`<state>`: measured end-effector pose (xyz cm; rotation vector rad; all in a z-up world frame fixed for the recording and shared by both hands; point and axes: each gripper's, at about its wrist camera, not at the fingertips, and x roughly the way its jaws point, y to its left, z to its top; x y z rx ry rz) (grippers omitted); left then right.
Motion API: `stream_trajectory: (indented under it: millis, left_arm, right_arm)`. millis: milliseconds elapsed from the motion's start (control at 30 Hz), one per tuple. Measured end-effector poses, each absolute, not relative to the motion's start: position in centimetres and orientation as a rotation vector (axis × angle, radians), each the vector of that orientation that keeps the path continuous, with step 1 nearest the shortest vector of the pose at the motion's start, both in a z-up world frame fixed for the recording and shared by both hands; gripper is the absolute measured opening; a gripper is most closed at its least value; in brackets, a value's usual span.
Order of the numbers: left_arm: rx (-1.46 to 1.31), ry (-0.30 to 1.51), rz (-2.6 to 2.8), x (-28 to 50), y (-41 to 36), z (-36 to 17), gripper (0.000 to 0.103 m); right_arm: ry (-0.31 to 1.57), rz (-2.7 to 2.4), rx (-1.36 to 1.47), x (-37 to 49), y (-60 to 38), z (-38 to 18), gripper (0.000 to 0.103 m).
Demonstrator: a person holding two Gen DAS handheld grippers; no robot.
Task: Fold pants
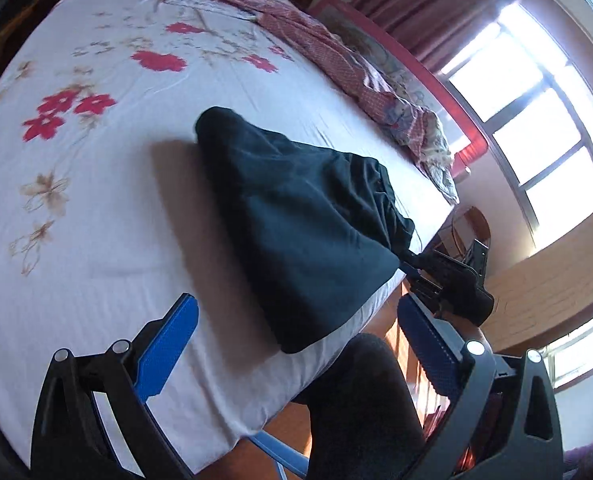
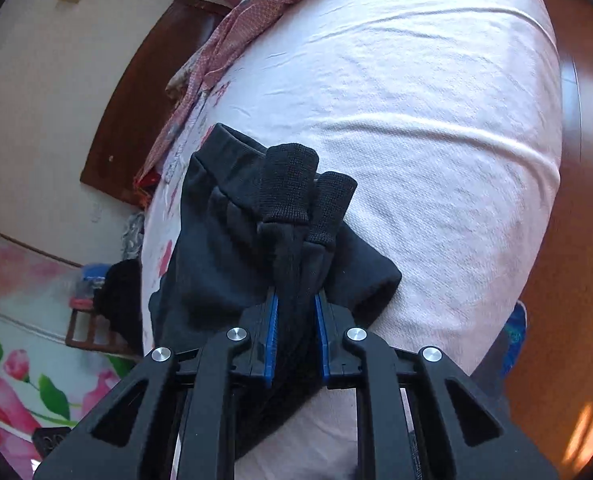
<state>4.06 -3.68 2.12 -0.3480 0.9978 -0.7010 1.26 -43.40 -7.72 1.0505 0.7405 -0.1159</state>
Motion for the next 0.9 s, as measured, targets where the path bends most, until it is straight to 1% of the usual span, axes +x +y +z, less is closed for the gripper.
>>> stream_trajectory:
  millis: [67,100,167,200,333,433,467,500,533,600,667,767,800,833,867,900]
  left_arm:
    - [-0.269,0.964,-0.766,4.7,-6.9,2.4,0.1]
    - [-0.224,0.962,-0.801,4.9,-8.5,2.3,0.101]
    - [-0.122,0.966,-0.852,5.2,-11.5,1.7,0.101]
    - [-0.077,0.98,-0.867,5.3,-12.7,1.1,0.101]
    - [-0.041,1.061,-0.858,5.2,-13.9,-1.3,0.101]
    - [-0.029,1.061,-0.857,4.6,-13.2,-2.0,0.101]
    - [-0.022,1.065,-0.857,4.4,-13.1,-2.2,0.101]
    - [-0.015,1.07,-0.857,4.3,-12.9,-2.4,0.101]
    - [-0.003,1.078,-0.851,4.1,-13.1,-2.8,0.101]
    - [0.029,1.083,-0.844,3.8,-13.1,-3.4,0.101]
    - [0.081,1.057,-0.849,3.0,-13.2,-3.5,0.101]
    - [0.14,1.046,-0.852,2.4,-13.4,-3.6,0.101]
    - [0.152,1.049,-0.856,2.4,-13.3,-3.4,0.101]
    - [0.156,1.055,-0.857,2.3,-13.1,-3.2,0.101]
    - [0.151,1.061,-0.852,2.4,-12.7,-2.7,0.101]
    - [0.133,1.059,-0.843,2.6,-11.9,-2.1,0.101]
  right_arm:
    - [0.762,-0.138,1.034,0.1,-43.1,-6.8,0.018]
    - [0.74,-0.165,1.047,-0.6,-43.4,-6.2,0.026]
    - [0.65,-0.174,1.095,-2.5,-44.2,-4.7,0.026]
    - [0.63,-0.191,1.075,-2.6,-44.6,-3.9,0.026]
    - [0.642,-0.211,0.977,-0.7,-45.9,-2.6,0.026]
    - [0.69,-0.19,0.906,2.0,-45.5,-3.2,0.026]
    - [0.717,-0.205,0.844,2.8,-44.9,-3.4,0.024]
    - [0.735,-0.224,0.769,3.0,-44.3,-3.4,0.018]
    - [0.737,-0.239,0.725,2.9,-44.1,-3.4,0.015]
    - [0.743,-0.262,0.746,1.8,-44.5,-4.2,0.013]
    - [0.758,-0.281,0.767,0.9,-45.1,-5.4,0.013]
    - [0.749,-0.298,0.769,0.7,-45.0,-4.9,0.013]
    - [0.742,-0.292,0.802,0.7,-45.2,-4.8,0.018]
    - [0.749,-0.319,0.829,0.6,-45.5,-4.5,0.039]
    - [0.733,-0.352,0.868,-0.1,-45.9,-4.1,0.042]
    - [0.686,-0.36,0.912,-0.8,-46.2,-3.5,0.042]
